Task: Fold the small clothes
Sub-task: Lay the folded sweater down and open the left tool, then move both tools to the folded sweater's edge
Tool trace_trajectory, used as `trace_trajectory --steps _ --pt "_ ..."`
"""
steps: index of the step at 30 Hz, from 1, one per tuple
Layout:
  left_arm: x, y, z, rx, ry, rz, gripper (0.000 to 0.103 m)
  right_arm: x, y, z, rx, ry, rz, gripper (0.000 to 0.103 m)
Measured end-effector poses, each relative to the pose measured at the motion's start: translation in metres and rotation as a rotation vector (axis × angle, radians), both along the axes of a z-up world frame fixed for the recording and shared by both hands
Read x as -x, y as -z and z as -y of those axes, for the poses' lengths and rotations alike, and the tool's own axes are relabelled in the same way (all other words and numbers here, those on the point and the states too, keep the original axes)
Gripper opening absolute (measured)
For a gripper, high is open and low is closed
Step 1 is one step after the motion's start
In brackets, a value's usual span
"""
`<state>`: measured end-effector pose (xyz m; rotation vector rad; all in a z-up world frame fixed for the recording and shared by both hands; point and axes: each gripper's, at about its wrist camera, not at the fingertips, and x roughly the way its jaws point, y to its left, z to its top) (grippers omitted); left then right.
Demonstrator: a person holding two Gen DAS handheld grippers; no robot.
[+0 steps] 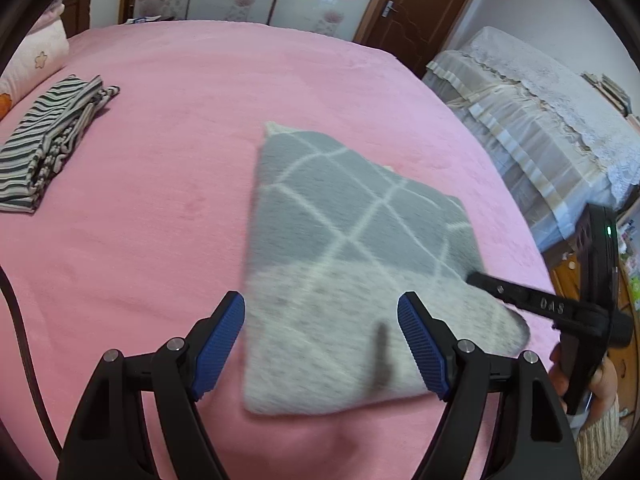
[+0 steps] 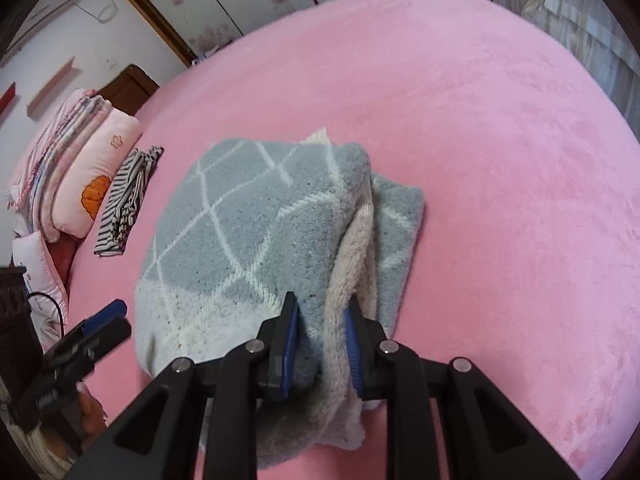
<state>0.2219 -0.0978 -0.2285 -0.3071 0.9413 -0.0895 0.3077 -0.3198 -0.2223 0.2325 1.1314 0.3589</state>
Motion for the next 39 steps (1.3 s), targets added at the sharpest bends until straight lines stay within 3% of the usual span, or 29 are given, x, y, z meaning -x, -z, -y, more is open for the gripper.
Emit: trace_trajectory --steps 6,12,14,16,17,21,24,27,33,36,39 --pt "-0.006 0.028 -0.011 -0.043 -0.006 -0.053 0.083 0.010 0.016 0.004 -0.027 0.045 0.014 0.021" --pt "-0.004 0.035 -0.012 -0.068 -0.004 -0.039 0.086 0.037 -0.014 -0.013 0.063 0.063 0.123 0.029" --pt "-0.003 0.035 -0.011 -0.062 -0.001 -0.042 0.086 0.048 -0.025 -0.017 0.085 0.062 0.156 0.034" --pt "-0.002 0.034 -0.008 -0.061 0.003 -0.044 0.086 0.060 -0.032 -0.023 0.098 0.055 0.177 0.055" --pt "-0.001 0.034 -0.007 -0.065 0.010 -0.044 0.086 0.064 -0.032 -0.025 0.106 0.050 0.183 0.057" --pt "0.004 0.033 -0.004 -0.086 0.034 -0.037 0.086 0.075 -0.016 -0.031 0.208 0.058 0.164 0.056" --pt "0.009 0.037 -0.007 -0.089 0.039 -0.051 0.092 0.081 0.017 -0.028 0.182 0.054 0.075 0.047" --pt "0.011 0.044 -0.014 -0.066 0.058 -0.065 0.092 0.086 0.030 -0.028 0.180 0.070 0.073 0.047" --pt "0.009 0.045 -0.025 0.000 0.096 -0.085 0.092 0.086 0.036 -0.021 0.130 0.094 0.058 0.051" --pt "0.006 0.043 -0.031 -0.006 0.134 -0.094 0.093 0.086 0.029 -0.017 0.112 0.099 0.055 0.056" --pt "0.005 0.036 -0.030 -0.022 0.175 -0.106 0.099 0.087 0.010 -0.011 0.099 0.093 0.092 0.063"
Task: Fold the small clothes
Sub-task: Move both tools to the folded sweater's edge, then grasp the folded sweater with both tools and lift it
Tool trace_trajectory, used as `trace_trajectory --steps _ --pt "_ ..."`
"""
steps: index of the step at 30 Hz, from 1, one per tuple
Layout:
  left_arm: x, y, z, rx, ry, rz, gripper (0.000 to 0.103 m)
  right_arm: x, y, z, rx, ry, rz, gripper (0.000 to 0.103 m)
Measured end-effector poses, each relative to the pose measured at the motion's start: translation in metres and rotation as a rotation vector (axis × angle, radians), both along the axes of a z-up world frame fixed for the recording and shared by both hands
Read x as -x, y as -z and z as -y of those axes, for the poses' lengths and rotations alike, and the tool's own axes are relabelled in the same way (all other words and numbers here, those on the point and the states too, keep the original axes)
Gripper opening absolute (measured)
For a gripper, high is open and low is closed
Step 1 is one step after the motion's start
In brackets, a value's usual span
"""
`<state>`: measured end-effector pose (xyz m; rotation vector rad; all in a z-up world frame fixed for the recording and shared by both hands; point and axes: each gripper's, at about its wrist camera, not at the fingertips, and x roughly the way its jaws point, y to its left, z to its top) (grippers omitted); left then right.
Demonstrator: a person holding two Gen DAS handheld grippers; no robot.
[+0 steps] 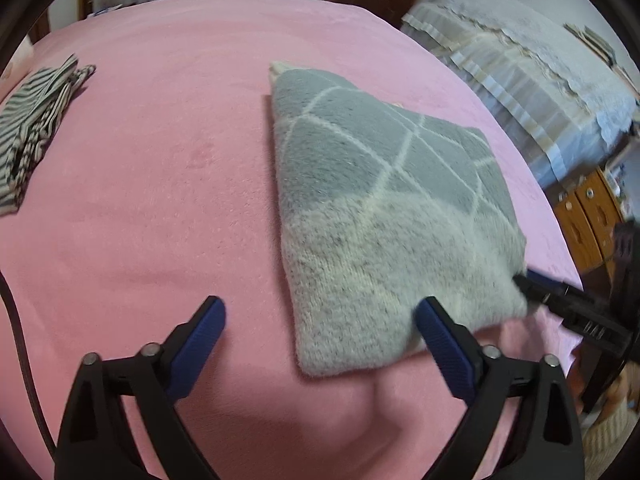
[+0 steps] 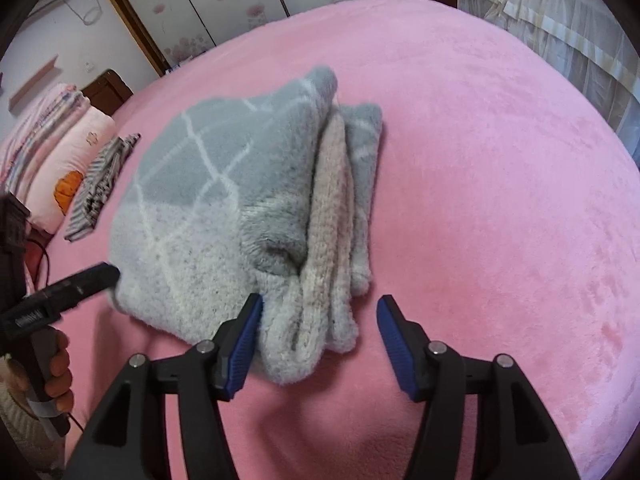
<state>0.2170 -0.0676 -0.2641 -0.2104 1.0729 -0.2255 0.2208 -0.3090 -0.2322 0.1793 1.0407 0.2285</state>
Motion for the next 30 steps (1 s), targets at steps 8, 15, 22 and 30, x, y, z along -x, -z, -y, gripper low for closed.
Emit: trace_trajectory --steps 8,15,22,30 --pt "-0.012 -0.037 -0.005 -0.009 0.023 0.039 0.102 -0.013 -0.049 -0.005 -0.011 -0.040 0.041 0.086" --pt "-0.040 -0.069 -0.005 -0.015 -0.008 0.102 0.102 -0.045 -0.057 -0.023 0.006 -0.069 -0.020 0.086" --pt "-0.068 -0.067 0.005 -0.028 -0.002 0.095 0.102 -0.072 -0.052 -0.037 0.028 -0.088 -0.037 0.086" --pt "-0.101 -0.024 0.007 -0.001 -0.024 -0.008 0.102 -0.099 -0.018 -0.031 0.101 -0.064 -0.101 0.086"
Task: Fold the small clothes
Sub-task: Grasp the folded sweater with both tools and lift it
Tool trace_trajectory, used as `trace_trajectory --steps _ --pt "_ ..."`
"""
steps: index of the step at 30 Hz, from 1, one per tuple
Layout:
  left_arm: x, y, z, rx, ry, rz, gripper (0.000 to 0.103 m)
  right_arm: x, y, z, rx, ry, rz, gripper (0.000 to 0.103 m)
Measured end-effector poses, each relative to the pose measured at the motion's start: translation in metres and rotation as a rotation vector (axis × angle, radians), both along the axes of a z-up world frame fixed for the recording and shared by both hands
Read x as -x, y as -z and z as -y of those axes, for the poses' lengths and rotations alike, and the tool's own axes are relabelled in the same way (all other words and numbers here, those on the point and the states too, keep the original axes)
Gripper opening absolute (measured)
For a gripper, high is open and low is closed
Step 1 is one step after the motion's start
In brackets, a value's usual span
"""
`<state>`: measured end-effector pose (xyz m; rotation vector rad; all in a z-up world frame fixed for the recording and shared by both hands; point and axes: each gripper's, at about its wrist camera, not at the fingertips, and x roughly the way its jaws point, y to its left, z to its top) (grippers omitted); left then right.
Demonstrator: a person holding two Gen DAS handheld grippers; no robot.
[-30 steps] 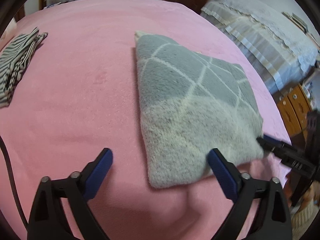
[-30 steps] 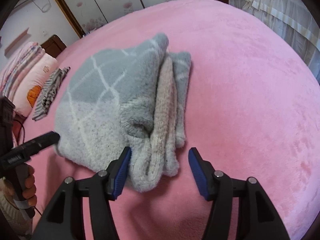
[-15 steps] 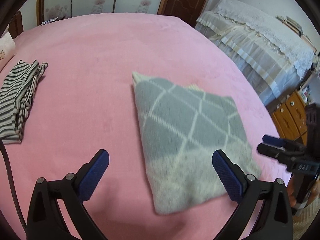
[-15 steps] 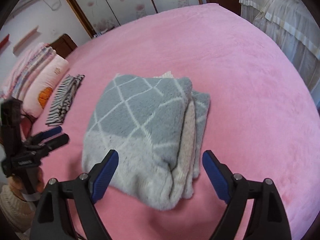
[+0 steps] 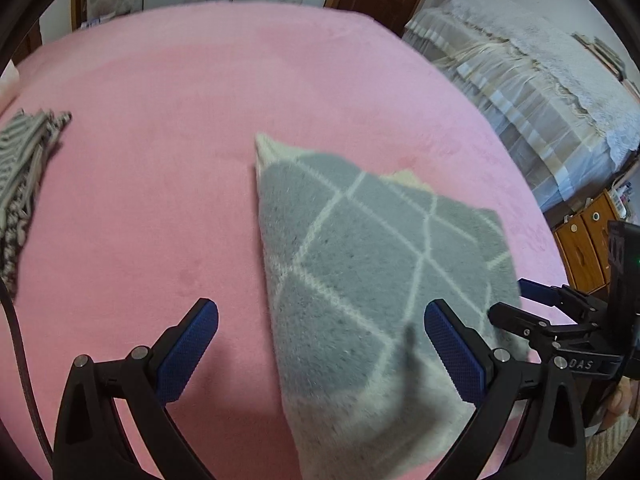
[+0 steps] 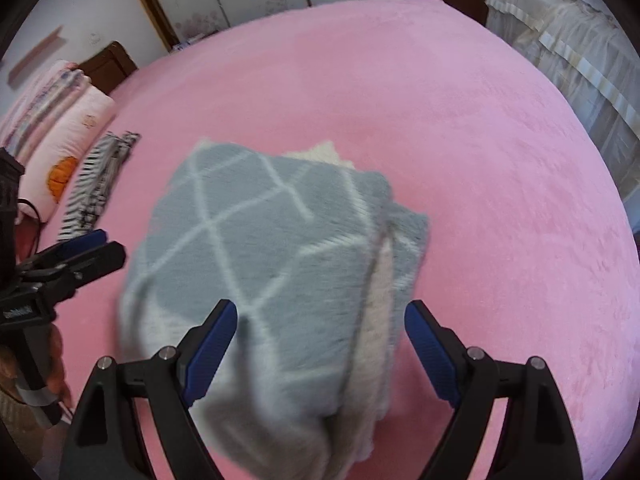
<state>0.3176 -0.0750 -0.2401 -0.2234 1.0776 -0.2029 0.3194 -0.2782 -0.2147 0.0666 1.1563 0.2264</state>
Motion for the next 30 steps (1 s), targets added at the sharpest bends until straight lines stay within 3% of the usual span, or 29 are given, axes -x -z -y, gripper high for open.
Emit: trace_trajectory --steps 3,6,10,19,23,27,30 --pt "-0.007 0.017 -0.001 0.006 -0.005 -0.038 0.102 -0.007 0.021 0.015 -0.067 0.012 -0.062 0.089" --pt "-0.009 0.031 -0.011 0.092 -0.011 -0.061 0.103 -0.011 0.034 0.033 -0.121 0.054 -0.076 0.103" --pt "-0.013 0.044 -0.016 0.173 -0.014 -0.085 0.103 -0.018 0.053 0.047 -0.235 0.072 -0.117 0.103" --pt "-0.021 0.080 -0.030 0.383 -0.002 -0.159 0.103 -0.036 0.069 0.046 -0.305 0.041 -0.137 0.103" --pt "-0.019 0.076 -0.023 0.369 0.014 -0.143 0.101 -0.034 0.070 0.048 -0.318 0.029 -0.133 0.103" --pt "-0.014 0.060 -0.013 0.371 0.095 -0.110 0.101 -0.032 0.069 0.052 -0.319 0.022 -0.128 0.103" --pt "-0.015 0.060 -0.003 0.279 0.128 -0.114 0.101 -0.032 0.069 0.051 -0.328 0.018 -0.126 0.103"
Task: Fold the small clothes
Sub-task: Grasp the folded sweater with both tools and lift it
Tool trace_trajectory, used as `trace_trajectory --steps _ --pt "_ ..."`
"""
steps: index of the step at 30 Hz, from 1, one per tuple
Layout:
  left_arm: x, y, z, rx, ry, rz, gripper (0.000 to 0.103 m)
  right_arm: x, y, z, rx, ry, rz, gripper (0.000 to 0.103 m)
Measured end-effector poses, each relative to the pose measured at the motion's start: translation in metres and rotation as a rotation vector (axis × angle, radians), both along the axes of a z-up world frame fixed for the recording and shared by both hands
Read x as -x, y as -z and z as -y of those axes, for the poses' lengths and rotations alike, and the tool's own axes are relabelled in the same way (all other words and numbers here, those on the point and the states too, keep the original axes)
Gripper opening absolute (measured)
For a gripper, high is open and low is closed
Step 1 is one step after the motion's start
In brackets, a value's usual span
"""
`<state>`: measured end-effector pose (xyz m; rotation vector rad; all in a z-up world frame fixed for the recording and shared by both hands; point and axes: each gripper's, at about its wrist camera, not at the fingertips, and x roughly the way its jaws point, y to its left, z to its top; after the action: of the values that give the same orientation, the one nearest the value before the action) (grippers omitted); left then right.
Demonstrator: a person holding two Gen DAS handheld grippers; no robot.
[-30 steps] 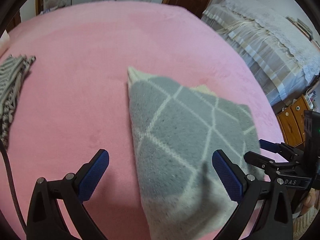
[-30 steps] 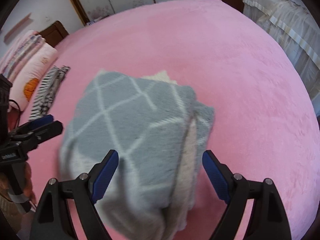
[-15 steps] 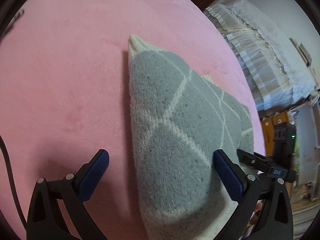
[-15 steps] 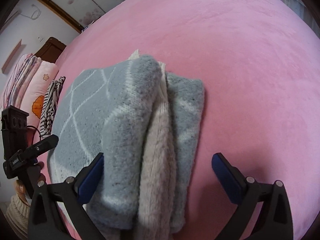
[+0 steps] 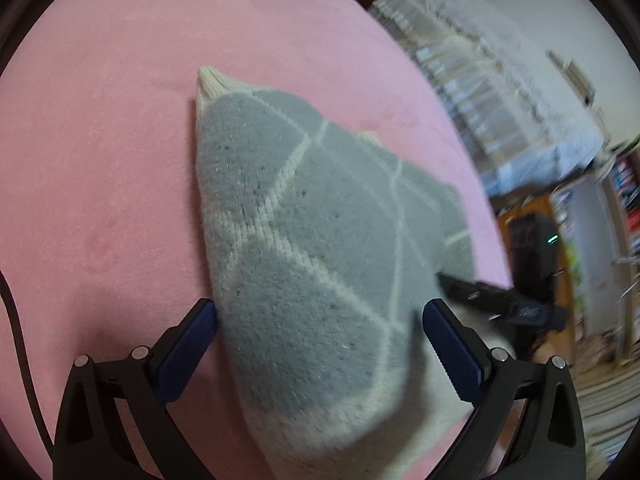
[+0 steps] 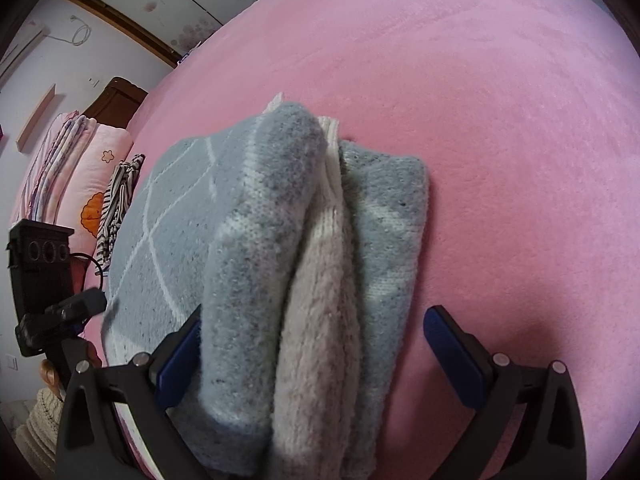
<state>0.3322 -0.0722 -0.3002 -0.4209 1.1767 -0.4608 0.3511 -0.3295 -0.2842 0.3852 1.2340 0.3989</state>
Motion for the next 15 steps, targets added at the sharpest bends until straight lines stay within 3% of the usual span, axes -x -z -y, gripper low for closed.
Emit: trace_trajectory --steps 3,4,6,11,13,15 --pt "-0.008 0.019 -0.006 0.098 -0.027 -0.079 0.103 0.001 -0.001 -0.004 -0.012 -0.009 0.007 0.097" --pt "-0.009 0.025 -0.009 0.131 -0.043 -0.093 0.102 0.002 -0.002 -0.006 -0.031 -0.015 0.010 0.086" --pt "-0.006 0.028 -0.008 0.160 -0.055 -0.069 0.090 0.004 -0.004 -0.008 -0.073 -0.015 0.004 0.078" --pt "0.006 0.009 0.008 0.046 -0.091 0.011 0.075 0.012 -0.009 -0.011 -0.069 0.002 0.016 0.061" --pt "0.011 -0.003 0.013 -0.019 -0.105 0.034 0.072 0.021 -0.022 -0.019 -0.007 0.015 0.055 0.051" --pt "0.018 -0.018 0.022 -0.087 -0.109 0.066 0.069 0.029 -0.032 -0.028 0.055 0.022 0.091 0.048"
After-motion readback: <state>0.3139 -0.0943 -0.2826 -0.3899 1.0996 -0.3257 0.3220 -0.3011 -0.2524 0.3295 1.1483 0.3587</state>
